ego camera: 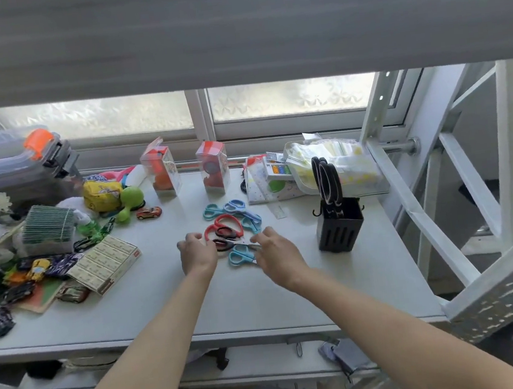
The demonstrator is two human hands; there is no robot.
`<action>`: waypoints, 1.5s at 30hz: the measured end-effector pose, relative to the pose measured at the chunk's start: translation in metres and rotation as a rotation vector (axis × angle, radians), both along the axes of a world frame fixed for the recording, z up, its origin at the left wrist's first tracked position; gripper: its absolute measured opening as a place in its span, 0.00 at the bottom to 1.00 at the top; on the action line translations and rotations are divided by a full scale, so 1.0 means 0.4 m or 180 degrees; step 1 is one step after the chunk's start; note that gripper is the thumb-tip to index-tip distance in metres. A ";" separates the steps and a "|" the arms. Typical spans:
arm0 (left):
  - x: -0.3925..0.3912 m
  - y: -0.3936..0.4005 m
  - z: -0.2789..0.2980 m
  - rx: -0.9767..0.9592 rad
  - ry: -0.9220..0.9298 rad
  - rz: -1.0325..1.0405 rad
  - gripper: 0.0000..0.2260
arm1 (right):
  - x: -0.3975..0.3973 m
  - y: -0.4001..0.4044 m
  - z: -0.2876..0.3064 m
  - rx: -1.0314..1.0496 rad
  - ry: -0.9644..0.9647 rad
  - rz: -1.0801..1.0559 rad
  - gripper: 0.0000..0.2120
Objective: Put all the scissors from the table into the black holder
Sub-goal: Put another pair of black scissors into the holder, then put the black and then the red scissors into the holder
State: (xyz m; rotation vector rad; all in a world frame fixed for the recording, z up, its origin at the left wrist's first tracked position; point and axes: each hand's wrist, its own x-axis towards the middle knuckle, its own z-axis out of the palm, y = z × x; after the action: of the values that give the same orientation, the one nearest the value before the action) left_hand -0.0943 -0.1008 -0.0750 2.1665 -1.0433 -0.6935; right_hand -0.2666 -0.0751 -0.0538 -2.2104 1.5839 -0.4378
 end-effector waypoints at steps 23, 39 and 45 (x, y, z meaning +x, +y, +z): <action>-0.045 0.004 0.099 -0.0627 0.2167 -0.0443 0.04 | 0.043 -0.066 -0.023 -0.0234 0.0122 -0.0527 0.09; -0.267 0.002 0.207 -0.0260 0.1438 -0.2414 0.11 | -0.268 0.104 0.104 -0.1389 -0.2137 -0.1128 0.12; -0.366 -0.028 0.181 -0.0049 0.1120 -0.2642 0.30 | -0.351 0.023 0.188 -0.1625 -0.1971 -0.1483 0.13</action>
State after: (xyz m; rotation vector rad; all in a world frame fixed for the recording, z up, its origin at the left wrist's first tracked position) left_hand -0.2407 -0.1121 -0.0025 1.4533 -1.7270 -1.3600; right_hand -0.4068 -0.0660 0.0214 -1.6978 1.7197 -1.6349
